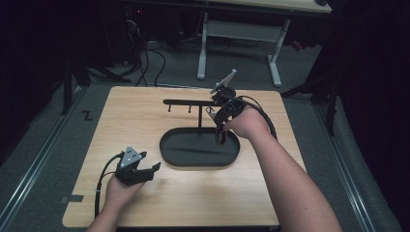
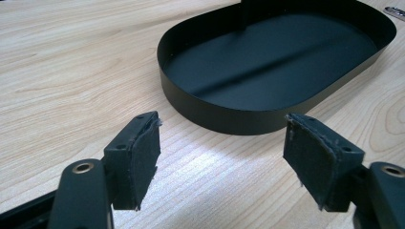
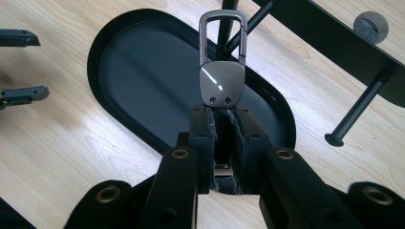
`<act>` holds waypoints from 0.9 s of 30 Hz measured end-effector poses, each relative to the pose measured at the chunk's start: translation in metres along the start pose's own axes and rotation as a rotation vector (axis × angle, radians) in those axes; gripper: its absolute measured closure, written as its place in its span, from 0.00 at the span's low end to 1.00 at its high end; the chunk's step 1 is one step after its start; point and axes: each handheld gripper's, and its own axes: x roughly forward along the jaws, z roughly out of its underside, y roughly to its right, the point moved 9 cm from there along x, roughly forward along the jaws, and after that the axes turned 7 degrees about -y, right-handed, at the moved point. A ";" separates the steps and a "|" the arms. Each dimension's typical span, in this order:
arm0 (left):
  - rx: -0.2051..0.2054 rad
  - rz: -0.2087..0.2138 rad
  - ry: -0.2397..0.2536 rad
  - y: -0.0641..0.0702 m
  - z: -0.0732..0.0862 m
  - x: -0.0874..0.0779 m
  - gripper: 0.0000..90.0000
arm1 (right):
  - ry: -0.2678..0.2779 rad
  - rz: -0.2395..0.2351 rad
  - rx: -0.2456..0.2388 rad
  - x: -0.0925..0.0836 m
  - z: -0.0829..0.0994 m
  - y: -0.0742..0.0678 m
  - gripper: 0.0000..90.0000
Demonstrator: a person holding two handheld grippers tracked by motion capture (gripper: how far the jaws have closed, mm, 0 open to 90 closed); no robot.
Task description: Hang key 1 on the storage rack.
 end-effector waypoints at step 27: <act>0.012 0.023 -0.018 0.005 0.002 0.003 0.32 | -0.008 0.017 0.038 0.025 -0.001 0.005 0.89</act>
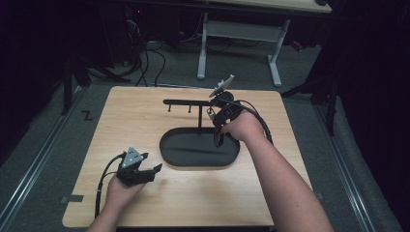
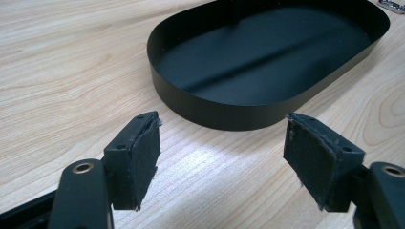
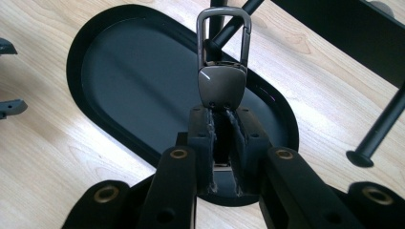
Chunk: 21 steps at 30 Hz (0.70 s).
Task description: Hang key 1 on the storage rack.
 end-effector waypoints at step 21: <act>0.006 0.007 -0.014 0.001 0.002 0.002 0.32 | -0.004 0.012 0.030 0.016 -0.008 0.007 0.89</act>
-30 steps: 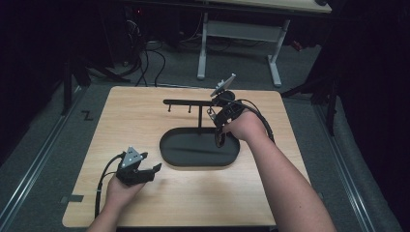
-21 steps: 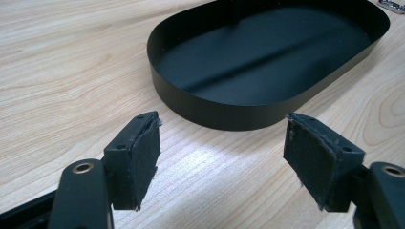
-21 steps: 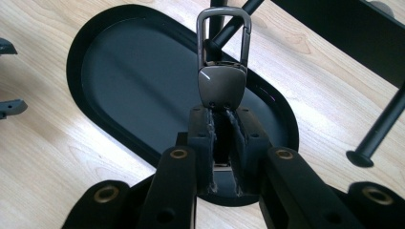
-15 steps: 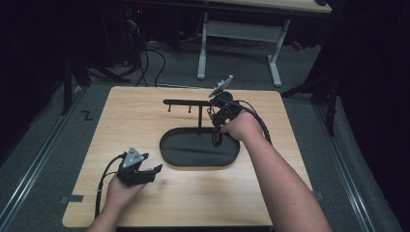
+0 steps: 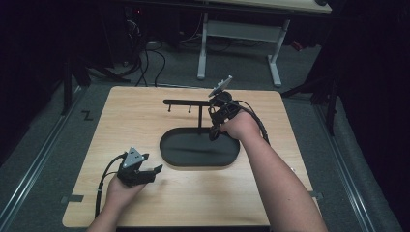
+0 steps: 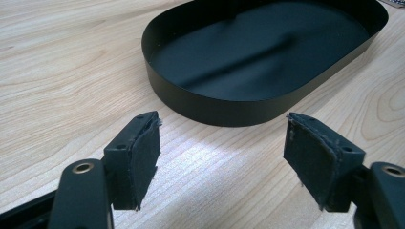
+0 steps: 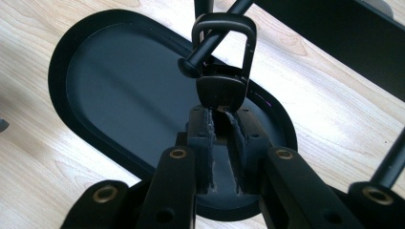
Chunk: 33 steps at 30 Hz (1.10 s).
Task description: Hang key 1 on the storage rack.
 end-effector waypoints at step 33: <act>0.018 0.004 -0.019 0.004 0.001 0.005 0.32 | 0.024 -0.018 0.006 0.000 0.048 -0.006 0.73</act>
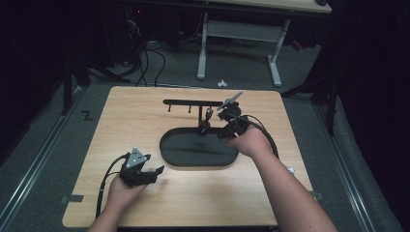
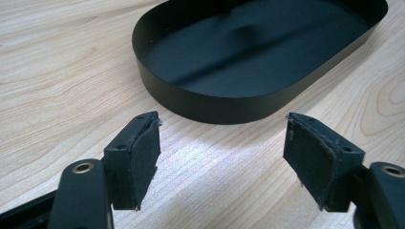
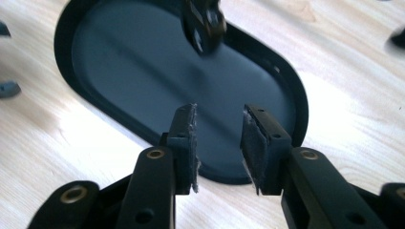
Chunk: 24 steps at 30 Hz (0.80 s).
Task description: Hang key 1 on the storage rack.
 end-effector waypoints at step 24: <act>0.013 0.005 -0.013 0.004 0.001 0.002 0.32 | -0.013 0.012 -0.004 0.035 0.079 0.002 0.64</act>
